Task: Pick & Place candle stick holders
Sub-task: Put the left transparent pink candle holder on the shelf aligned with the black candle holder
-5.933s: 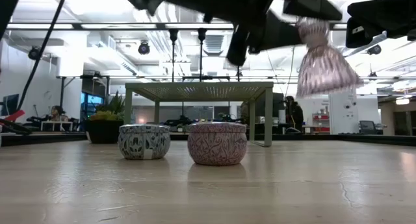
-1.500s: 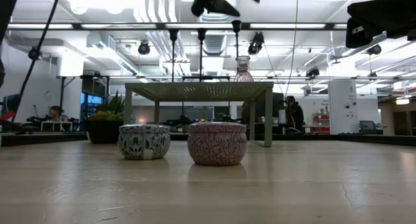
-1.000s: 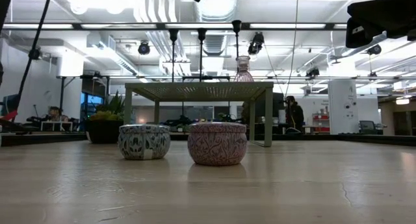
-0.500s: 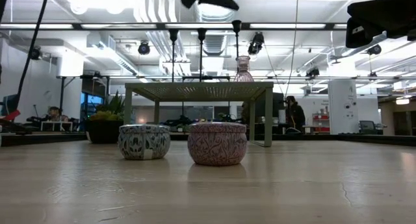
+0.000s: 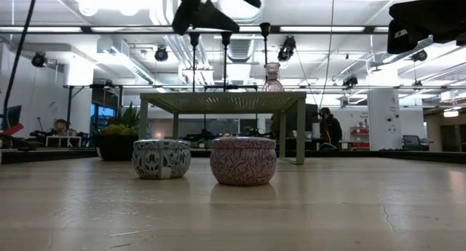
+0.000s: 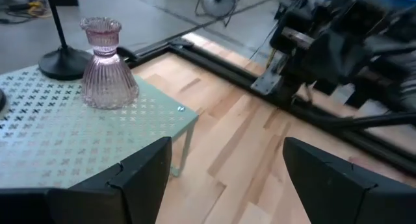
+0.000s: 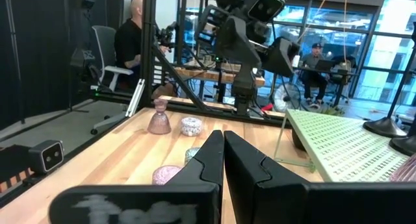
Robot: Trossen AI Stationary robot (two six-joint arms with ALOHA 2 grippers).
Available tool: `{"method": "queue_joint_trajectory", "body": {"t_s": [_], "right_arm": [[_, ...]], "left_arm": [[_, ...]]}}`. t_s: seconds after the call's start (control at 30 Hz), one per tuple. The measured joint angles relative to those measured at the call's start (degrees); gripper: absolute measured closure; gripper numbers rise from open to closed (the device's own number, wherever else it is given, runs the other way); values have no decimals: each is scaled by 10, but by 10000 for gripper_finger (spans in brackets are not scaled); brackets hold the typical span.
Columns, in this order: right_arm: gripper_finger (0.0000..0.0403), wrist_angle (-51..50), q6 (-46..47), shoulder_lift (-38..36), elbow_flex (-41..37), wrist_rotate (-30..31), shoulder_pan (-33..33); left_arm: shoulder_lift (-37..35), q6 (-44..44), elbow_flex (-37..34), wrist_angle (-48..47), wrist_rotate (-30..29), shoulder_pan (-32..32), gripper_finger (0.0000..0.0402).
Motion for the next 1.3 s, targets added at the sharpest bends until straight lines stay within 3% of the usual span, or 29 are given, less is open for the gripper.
{"method": "queue_joint_trajectory", "body": {"t_s": [0.43,0.83,1.3], "right_arm": [[394,0,0,0,0,0,0],[394,0,-1,0,0,0,0],[394,0,-1,0,0,0,0]], "left_arm": [[-95,-41,-166,143,0,-50,103],[-104,-77,-225,174,-12,-73,103],[-103,-92,-237,201,-33,-82,103]]}}
